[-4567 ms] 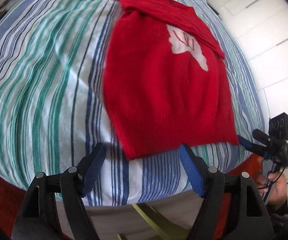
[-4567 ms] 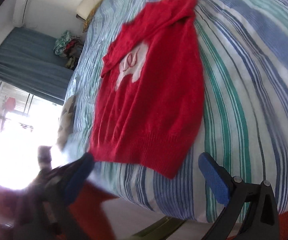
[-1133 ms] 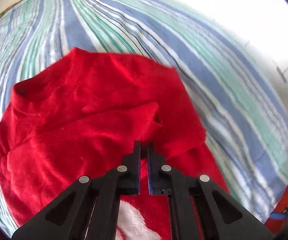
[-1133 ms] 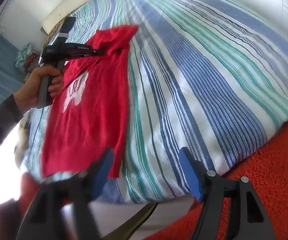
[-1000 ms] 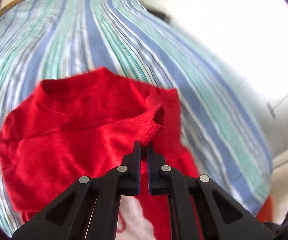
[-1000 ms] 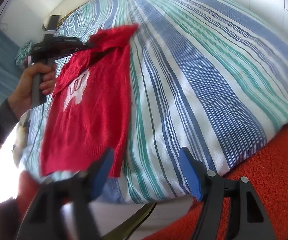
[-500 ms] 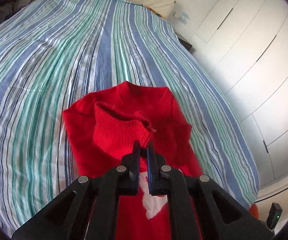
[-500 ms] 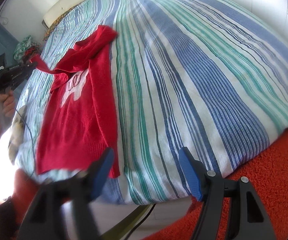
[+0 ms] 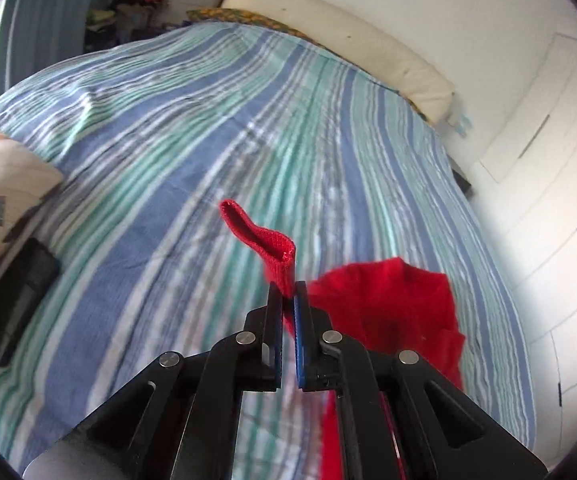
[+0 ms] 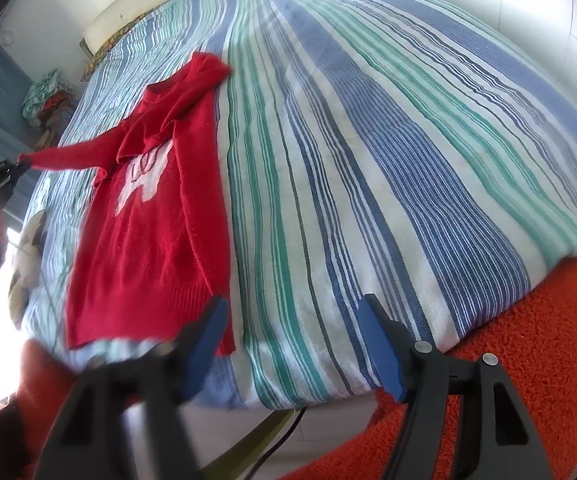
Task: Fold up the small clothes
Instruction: 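Grasp a sleeve cuff with the left gripper and pull it outward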
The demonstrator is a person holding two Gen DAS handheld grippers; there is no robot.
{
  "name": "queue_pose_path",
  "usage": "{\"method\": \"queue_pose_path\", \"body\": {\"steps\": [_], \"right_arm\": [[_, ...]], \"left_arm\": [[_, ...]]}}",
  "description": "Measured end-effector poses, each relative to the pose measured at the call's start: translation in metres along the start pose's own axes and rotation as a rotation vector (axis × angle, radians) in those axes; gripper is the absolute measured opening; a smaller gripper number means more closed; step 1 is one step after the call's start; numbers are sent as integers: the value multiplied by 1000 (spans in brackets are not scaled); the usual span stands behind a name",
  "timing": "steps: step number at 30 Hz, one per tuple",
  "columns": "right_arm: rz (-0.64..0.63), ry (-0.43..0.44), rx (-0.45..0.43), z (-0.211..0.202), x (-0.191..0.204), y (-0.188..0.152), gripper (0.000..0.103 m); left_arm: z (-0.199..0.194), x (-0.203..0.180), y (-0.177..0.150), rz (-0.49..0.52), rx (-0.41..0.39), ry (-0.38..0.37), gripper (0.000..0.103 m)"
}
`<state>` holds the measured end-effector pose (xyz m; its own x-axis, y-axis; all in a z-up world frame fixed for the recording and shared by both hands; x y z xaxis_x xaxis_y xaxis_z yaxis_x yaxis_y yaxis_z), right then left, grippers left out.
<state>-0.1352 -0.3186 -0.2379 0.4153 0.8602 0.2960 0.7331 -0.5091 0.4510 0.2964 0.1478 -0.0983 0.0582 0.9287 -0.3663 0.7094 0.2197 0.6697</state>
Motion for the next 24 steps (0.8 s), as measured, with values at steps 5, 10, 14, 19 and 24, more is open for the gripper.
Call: {"method": "queue_pose_path", "body": {"steps": [5,10,14,19,24], "right_arm": [[-39,-9,9,3,8,1,67],[-59,-36,3,0,12,2,67],[-91,-51,5,-4,21,8,67],[-222,-59,6,-15,60,33,67],[-413,8,43,-12,139,82,69]], "left_arm": [[11,74,-1,-36,1,177,2],[9,128,0,-70,-29,328,2],[6,181,-13,-173,-19,416,2],[15,215,-50,-228,41,453,2],[33,217,-72,-185,126,496,25]]}}
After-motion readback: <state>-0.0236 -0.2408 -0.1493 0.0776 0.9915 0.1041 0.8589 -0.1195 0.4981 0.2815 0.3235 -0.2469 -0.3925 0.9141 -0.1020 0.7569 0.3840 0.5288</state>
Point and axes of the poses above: each gripper's, at about its wrist camera, not at the fingertips, and z roughly the way its jaws point, x to its left, y to its top, the point moved 9 cm from there along z, roughly the way its jaws point, and after that the axes turned 4 degrees about -x, right-handed, at the moved point
